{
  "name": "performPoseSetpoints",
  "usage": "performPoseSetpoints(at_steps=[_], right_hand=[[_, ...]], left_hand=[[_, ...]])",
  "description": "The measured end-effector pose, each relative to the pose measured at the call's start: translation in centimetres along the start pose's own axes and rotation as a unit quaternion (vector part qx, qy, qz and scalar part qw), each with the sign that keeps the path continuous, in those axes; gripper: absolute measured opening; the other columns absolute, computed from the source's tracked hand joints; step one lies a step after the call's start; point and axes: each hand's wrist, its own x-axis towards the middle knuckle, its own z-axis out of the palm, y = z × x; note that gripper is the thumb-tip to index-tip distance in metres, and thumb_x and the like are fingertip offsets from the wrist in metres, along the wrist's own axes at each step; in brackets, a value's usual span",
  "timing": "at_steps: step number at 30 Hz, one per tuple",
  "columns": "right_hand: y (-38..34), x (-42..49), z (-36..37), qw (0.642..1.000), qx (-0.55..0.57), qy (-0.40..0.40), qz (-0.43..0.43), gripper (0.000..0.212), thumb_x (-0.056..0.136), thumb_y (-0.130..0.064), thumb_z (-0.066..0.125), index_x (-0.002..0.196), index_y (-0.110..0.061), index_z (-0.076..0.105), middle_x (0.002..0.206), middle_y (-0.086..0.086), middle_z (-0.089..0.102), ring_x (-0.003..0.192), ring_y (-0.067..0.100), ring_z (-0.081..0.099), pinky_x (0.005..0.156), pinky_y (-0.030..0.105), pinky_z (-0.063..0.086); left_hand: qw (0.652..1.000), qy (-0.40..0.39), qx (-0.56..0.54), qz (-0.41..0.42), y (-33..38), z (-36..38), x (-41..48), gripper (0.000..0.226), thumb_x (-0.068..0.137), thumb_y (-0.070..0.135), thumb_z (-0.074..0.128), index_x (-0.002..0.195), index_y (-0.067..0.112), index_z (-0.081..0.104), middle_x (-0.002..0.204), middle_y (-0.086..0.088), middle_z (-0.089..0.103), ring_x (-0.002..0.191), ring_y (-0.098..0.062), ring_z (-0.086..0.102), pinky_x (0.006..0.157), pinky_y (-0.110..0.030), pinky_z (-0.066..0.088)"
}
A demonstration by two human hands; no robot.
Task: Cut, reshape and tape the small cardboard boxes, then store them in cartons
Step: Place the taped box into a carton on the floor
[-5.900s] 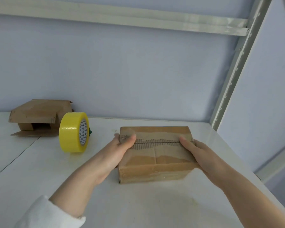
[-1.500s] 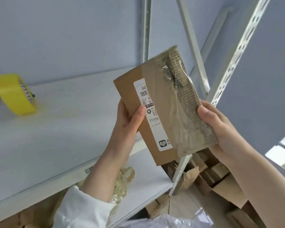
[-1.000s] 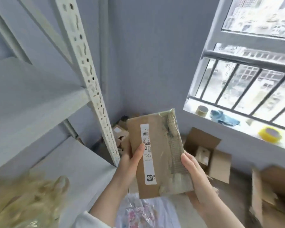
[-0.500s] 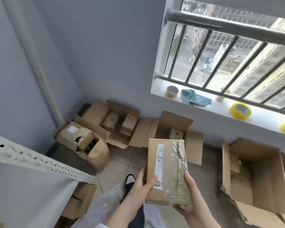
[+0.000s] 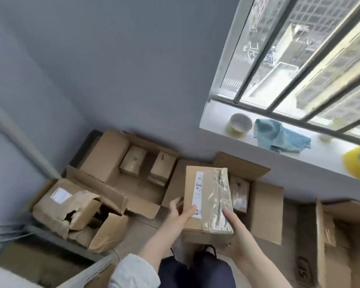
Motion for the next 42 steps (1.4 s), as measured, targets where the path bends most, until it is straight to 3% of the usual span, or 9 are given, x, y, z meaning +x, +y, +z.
performPoseSetpoints(at_steps=[6, 9, 14, 18, 22, 25, 28, 31, 42], right_hand=[[-1.5, 10.6, -6.4, 0.996, 0.018, 0.09, -0.013, 0.034, 0.085, -0.043, 0.061, 0.111, -0.021, 0.062, 0.102, 0.003, 0.072, 0.082, 0.021, 0.06, 0.07, 0.031, 0.044], [-1.5, 18.6, -10.0, 0.993, 0.002, 0.117, -0.02, 0.045, 0.085, -0.049, 0.058, 0.122, -0.023, 0.055, 0.12, -0.001, 0.064, 0.101, 0.018, 0.058, 0.078, 0.034, 0.044], [1.4, 31.0, -15.6, 0.993, -0.026, 0.114, 0.0, 0.041, 0.09, -0.055, 0.048, 0.12, -0.029, 0.056, 0.111, -0.005, 0.066, 0.1, 0.016, 0.06, 0.074, 0.036, 0.05], [2.5, 35.2, -16.9, 0.988, -0.079, 0.131, -0.019, 0.05, 0.089, -0.056, 0.049, 0.129, -0.027, 0.051, 0.124, -0.007, 0.058, 0.113, 0.017, 0.055, 0.091, 0.04, 0.05], [3.0, 38.7, -17.2, 0.963, -0.173, 0.191, -0.074, 0.082, 0.067, -0.075, 0.052, 0.126, -0.019, 0.053, 0.124, -0.004, 0.056, 0.116, 0.017, 0.053, 0.101, 0.044, 0.044], [4.2, 39.5, -17.2, 0.956, -0.213, 0.185, -0.077, 0.062, 0.082, -0.065, 0.048, 0.118, -0.015, 0.058, 0.11, 0.0, 0.061, 0.107, 0.02, 0.058, 0.095, 0.042, 0.048], [5.6, 40.1, -17.6, 0.96, -0.209, 0.179, -0.058, 0.044, 0.086, -0.06, 0.045, 0.096, -0.021, 0.063, 0.094, -0.001, 0.065, 0.096, 0.022, 0.061, 0.089, 0.044, 0.051], [6.1, 41.1, -17.6, 0.959, -0.182, 0.212, -0.045, 0.058, 0.087, -0.059, 0.046, 0.117, -0.011, 0.061, 0.109, 0.006, 0.064, 0.104, 0.026, 0.059, 0.09, 0.044, 0.051], [7.9, 44.9, -16.8, 0.917, -0.236, 0.312, -0.082, 0.051, 0.085, -0.039, 0.064, 0.123, -0.006, 0.054, 0.119, 0.012, 0.053, 0.105, 0.026, 0.054, 0.082, 0.027, 0.038]], left_hand=[[0.998, -0.041, 0.044, -0.013, -1.3, 5.7, 10.7, 0.06, 0.092, 0.036, 0.054, 0.14, 0.022, 0.021, 0.126, 0.012, 0.047, 0.108, -0.005, 0.052, 0.088, -0.02, 0.039], [0.997, -0.036, 0.07, -0.012, -3.7, 8.4, 17.9, 0.062, 0.093, 0.037, 0.051, 0.144, 0.025, 0.018, 0.121, 0.014, 0.048, 0.103, -0.004, 0.051, 0.085, -0.019, 0.036], [0.992, -0.04, 0.114, -0.017, -10.4, 11.6, 30.2, 0.065, 0.093, 0.037, 0.05, 0.148, 0.026, 0.017, 0.138, 0.005, 0.047, 0.118, -0.012, 0.051, 0.102, -0.028, 0.039], [0.99, -0.034, 0.139, -0.019, -13.8, 12.0, 34.3, 0.062, 0.094, 0.039, 0.048, 0.147, 0.026, 0.02, 0.139, 0.007, 0.046, 0.123, -0.012, 0.047, 0.106, -0.031, 0.036], [0.987, 0.001, 0.163, 0.007, -14.2, 12.6, 36.7, 0.036, 0.096, 0.033, 0.047, 0.13, 0.028, 0.036, 0.122, 0.014, 0.054, 0.107, -0.005, 0.051, 0.084, -0.017, 0.034], [0.975, 0.05, 0.215, 0.022, -13.8, 12.2, 36.7, 0.028, 0.094, 0.036, 0.049, 0.12, 0.029, 0.041, 0.104, 0.018, 0.056, 0.094, -0.003, 0.053, 0.069, -0.012, 0.037], [0.957, 0.056, 0.286, -0.006, -14.4, 11.9, 36.0, 0.05, 0.091, 0.045, 0.05, 0.136, 0.027, 0.036, 0.133, 0.007, 0.047, 0.118, -0.013, 0.048, 0.092, -0.025, 0.04], [0.941, 0.071, 0.329, -0.042, -15.1, 12.7, 36.5, 0.07, 0.091, 0.048, 0.048, 0.149, 0.023, 0.017, 0.146, -0.005, 0.025, 0.137, -0.021, 0.026, 0.107, -0.034, 0.026], [0.936, 0.07, 0.344, 0.005, -18.0, 13.0, 41.3, 0.063, 0.094, 0.02, 0.052, 0.146, 0.008, 0.02, 0.145, -0.007, 0.039, 0.131, -0.024, 0.039, 0.107, -0.038, 0.035]])
